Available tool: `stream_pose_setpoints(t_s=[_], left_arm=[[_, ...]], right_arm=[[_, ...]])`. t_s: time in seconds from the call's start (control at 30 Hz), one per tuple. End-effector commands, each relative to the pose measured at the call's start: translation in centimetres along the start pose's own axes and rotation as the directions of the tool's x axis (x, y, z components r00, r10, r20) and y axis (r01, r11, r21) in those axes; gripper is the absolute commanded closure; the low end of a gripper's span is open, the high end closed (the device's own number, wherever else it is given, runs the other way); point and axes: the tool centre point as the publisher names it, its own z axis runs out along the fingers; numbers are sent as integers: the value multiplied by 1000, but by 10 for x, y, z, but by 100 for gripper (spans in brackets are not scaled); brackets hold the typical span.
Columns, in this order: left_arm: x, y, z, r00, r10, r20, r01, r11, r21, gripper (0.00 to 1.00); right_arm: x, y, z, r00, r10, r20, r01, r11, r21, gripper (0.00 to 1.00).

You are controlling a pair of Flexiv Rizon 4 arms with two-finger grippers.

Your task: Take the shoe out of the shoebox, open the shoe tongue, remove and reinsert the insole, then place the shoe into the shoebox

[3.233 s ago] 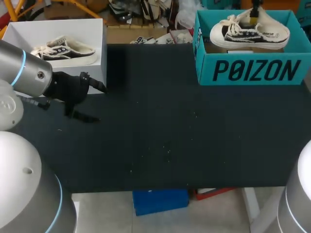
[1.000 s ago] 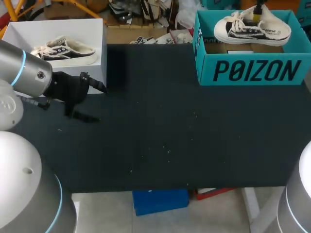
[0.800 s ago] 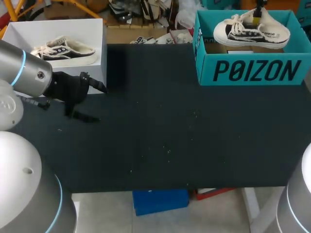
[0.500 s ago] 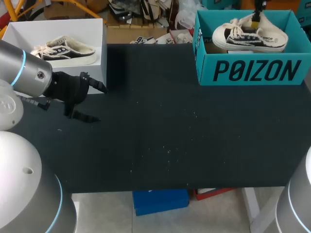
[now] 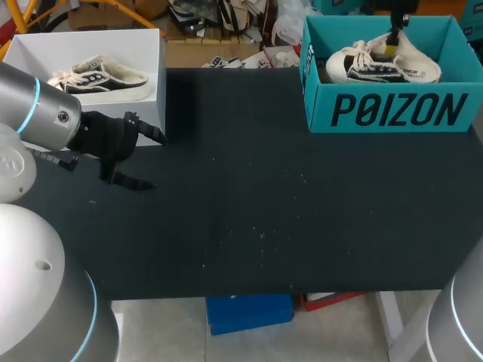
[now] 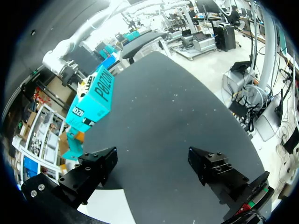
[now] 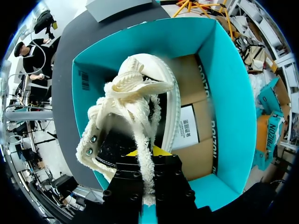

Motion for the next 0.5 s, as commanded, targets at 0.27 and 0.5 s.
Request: stream_pose_setpoints(t_s=[0.27,0.5], left_arm=[[1,0,1,1000,3,6,-3,1000,0,0],[1,0,1,1000,3,6,-3,1000,0,0]], right_arm=[[-5,4,19,999,-9,-39,9,1000,-7,100],[-5,7,30,998,-21,-60,20,1000,-9,100]])
